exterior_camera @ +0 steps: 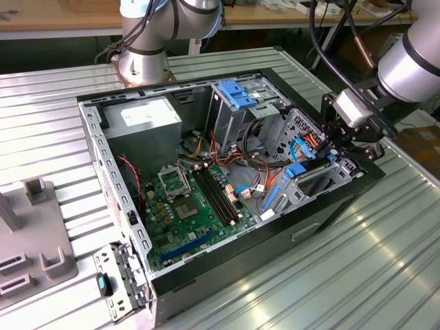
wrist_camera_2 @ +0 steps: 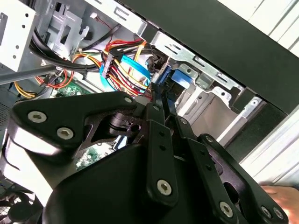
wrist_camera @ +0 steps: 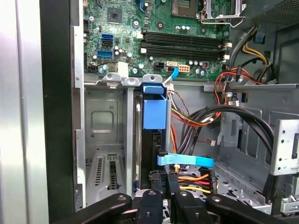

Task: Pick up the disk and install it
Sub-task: 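Insert the second disk wire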

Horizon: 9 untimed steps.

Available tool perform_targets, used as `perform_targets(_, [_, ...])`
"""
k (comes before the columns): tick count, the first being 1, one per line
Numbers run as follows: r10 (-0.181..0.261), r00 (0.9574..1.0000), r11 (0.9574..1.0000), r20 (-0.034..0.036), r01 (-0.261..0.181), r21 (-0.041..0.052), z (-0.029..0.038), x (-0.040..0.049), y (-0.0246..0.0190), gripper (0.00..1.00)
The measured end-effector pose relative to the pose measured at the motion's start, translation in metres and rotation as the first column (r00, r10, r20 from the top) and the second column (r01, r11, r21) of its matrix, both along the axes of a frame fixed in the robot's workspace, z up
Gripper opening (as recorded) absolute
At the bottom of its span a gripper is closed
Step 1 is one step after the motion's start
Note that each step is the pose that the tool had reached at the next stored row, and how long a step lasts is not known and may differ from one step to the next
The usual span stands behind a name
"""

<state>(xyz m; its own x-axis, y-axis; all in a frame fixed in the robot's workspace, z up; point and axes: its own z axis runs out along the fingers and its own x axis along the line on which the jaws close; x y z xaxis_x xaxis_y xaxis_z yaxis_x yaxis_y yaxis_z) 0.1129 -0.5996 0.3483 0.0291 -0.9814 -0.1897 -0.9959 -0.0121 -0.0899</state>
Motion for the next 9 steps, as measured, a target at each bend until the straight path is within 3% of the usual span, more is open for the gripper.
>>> perform_targets(5, [0.000,1.0000,0.9999,0.0000,0.000,0.0129,-0.0007,-0.0007,-0.0021,0.16])
perform_targets(9, [0.000,1.0000,0.9999,0.0001,0.000,0.0149,-0.0018,-0.0009,-0.0073,0.16])
